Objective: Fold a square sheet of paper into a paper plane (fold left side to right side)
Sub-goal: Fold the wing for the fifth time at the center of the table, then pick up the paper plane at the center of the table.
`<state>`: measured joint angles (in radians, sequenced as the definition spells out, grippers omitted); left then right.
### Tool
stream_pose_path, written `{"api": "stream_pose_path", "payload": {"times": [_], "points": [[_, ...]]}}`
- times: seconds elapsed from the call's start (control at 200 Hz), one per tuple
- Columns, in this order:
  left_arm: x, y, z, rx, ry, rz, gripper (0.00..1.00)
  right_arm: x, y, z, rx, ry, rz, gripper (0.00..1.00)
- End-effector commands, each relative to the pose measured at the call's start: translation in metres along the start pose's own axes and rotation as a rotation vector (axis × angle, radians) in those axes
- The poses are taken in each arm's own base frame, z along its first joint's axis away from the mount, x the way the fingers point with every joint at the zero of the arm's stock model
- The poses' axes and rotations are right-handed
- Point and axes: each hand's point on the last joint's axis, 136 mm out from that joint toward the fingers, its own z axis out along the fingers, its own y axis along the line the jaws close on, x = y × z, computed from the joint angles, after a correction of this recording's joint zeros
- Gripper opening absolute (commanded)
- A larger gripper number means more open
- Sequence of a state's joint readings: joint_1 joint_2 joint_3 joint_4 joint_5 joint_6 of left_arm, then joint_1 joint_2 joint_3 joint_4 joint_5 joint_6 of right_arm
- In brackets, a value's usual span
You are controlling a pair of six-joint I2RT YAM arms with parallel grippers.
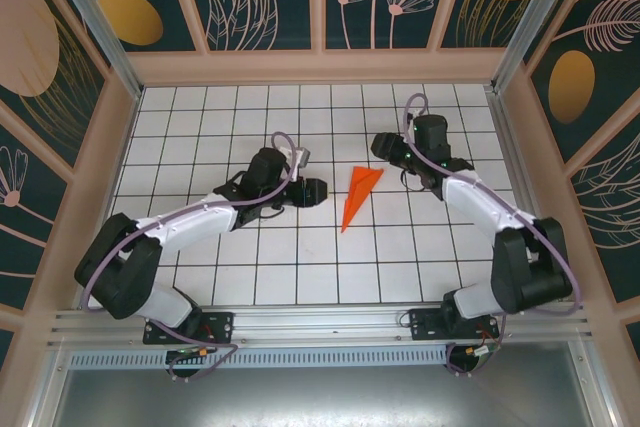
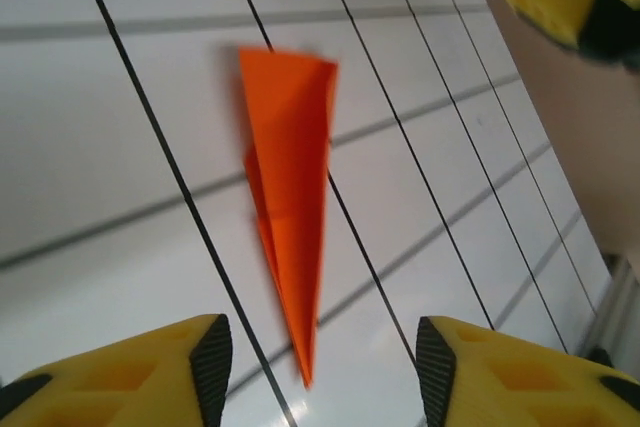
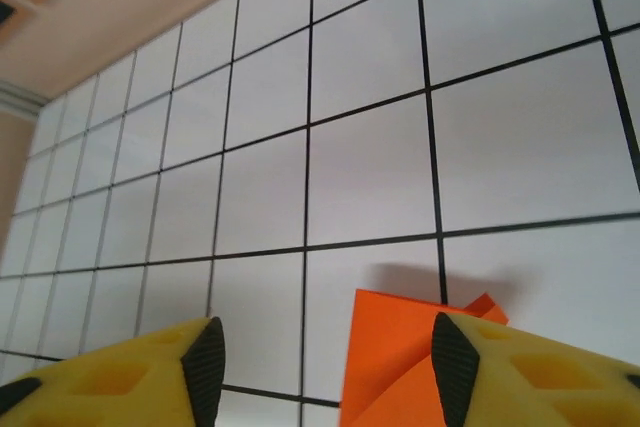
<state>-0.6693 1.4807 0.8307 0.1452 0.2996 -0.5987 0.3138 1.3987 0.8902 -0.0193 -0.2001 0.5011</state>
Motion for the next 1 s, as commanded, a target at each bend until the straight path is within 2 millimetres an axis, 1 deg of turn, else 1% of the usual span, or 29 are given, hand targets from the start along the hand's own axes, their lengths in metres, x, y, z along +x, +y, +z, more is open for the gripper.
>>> {"api": "stream_pose_path", "payload": {"times": [0.0,0.06,0.09,0.16,0.25,0.275,0.34,0.38,0.495,0.58,0.651,0.696,0.801,0.886,0.986,0.996], "points": [[-0.049,0.009,-0.015,-0.119,-0.22,-0.002,0.66,0.05,-0.024,0.004,0.126,0.09,0.071,0.66],[-0.062,0.014,-0.021,-0.155,-0.292,-0.021,0.75,0.065,-0.016,0.009,0.119,0.111,0.079,0.67],[-0.067,0.016,-0.025,-0.172,-0.32,-0.027,0.77,0.073,-0.012,0.012,0.12,0.122,0.081,0.68],[-0.075,0.021,-0.031,-0.21,-0.372,-0.042,0.82,0.087,-0.009,0.021,0.151,0.141,0.08,0.68],[-0.077,0.026,-0.035,-0.232,-0.399,-0.054,0.87,0.102,-0.012,0.033,0.19,0.162,0.091,0.69],[-0.076,0.027,-0.036,-0.234,-0.401,-0.057,0.89,0.108,-0.01,0.035,0.199,0.165,0.079,0.69],[-0.074,0.029,-0.037,-0.235,-0.403,-0.061,0.9,0.117,-0.012,0.042,0.234,0.175,0.07,0.69],[-0.072,0.031,-0.037,-0.239,-0.401,-0.063,0.91,0.121,-0.015,0.044,0.26,0.184,0.065,0.67],[-0.068,0.034,-0.038,-0.246,-0.399,-0.067,0.92,0.132,-0.023,0.047,0.314,0.203,0.052,0.58],[-0.067,0.035,-0.038,-0.245,-0.397,-0.071,0.92,0.134,-0.025,0.045,0.327,0.206,0.049,0.46],[-0.066,0.034,-0.038,-0.245,-0.393,-0.071,0.92,0.131,-0.022,0.041,0.321,0.2,0.044,0.34],[-0.067,0.035,-0.038,-0.247,-0.393,-0.071,0.93,0.13,-0.02,0.038,0.317,0.197,0.039,0.25],[-0.069,0.035,-0.041,-0.259,-0.402,-0.068,0.93,0.124,-0.006,0.031,0.277,0.188,0.021,0.0],[-0.073,0.036,-0.048,-0.281,-0.422,-0.054,0.93,0.12,0.015,0.025,0.208,0.184,-0.013,0.0],[-0.08,0.036,-0.062,-0.323,-0.452,-0.031,0.94,0.115,0.053,0.016,0.051,0.177,-0.058,0.0],[-0.082,0.036,-0.063,-0.328,-0.458,-0.031,0.94,0.118,0.059,0.014,0.02,0.192,-0.059,0.0]]}}
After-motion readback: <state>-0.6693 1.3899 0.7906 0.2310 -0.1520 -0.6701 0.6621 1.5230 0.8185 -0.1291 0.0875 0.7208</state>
